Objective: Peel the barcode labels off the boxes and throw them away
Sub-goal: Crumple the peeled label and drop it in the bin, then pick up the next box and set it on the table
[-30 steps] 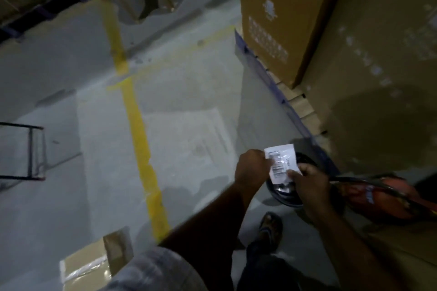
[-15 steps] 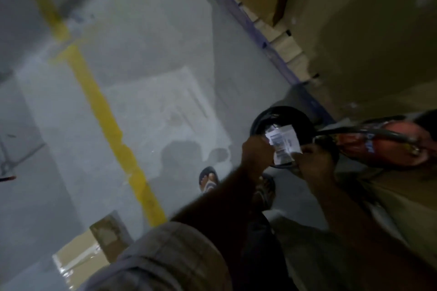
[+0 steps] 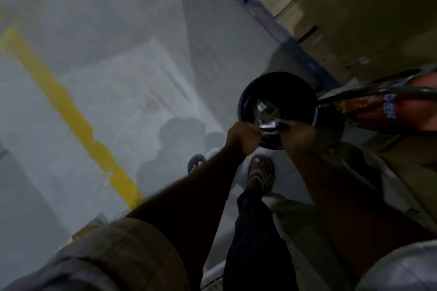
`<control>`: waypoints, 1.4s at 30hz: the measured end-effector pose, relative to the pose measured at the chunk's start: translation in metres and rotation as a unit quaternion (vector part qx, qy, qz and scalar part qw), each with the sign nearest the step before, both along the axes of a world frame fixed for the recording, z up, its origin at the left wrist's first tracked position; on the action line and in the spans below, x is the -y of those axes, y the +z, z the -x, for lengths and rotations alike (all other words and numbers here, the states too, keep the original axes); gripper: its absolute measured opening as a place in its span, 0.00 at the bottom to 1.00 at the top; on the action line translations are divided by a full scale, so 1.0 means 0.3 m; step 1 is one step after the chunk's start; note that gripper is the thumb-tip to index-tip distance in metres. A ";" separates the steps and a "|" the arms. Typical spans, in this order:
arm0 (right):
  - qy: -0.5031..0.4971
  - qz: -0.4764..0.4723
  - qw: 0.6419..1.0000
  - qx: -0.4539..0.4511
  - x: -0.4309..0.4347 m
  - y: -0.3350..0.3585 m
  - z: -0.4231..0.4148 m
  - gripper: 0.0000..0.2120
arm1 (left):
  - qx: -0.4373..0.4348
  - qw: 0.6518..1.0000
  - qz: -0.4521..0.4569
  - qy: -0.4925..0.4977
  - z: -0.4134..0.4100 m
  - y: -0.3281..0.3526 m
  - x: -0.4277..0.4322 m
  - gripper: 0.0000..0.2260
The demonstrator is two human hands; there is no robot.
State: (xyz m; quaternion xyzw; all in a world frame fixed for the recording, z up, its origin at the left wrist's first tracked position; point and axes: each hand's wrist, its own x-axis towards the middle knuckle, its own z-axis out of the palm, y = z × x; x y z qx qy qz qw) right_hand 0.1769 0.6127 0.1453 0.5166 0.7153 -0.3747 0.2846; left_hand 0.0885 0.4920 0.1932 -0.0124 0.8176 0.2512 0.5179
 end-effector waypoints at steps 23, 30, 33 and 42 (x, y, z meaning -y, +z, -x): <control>0.477 0.030 0.857 -0.193 0.998 0.976 0.651 0.11 | -0.205 0.960 0.095 0.167 0.257 0.893 1.111 0.14; 0.650 0.090 0.721 -0.223 1.827 1.171 0.658 0.11 | -0.209 0.887 0.121 0.393 0.070 1.078 1.840 0.19; 0.726 0.124 0.643 -0.211 2.161 1.217 0.589 0.12 | -0.209 0.829 0.153 0.496 -0.057 1.127 2.112 0.20; 0.823 0.171 0.508 -0.186 2.808 1.221 0.439 0.12 | -0.172 0.689 0.193 0.677 -0.341 1.102 2.655 0.17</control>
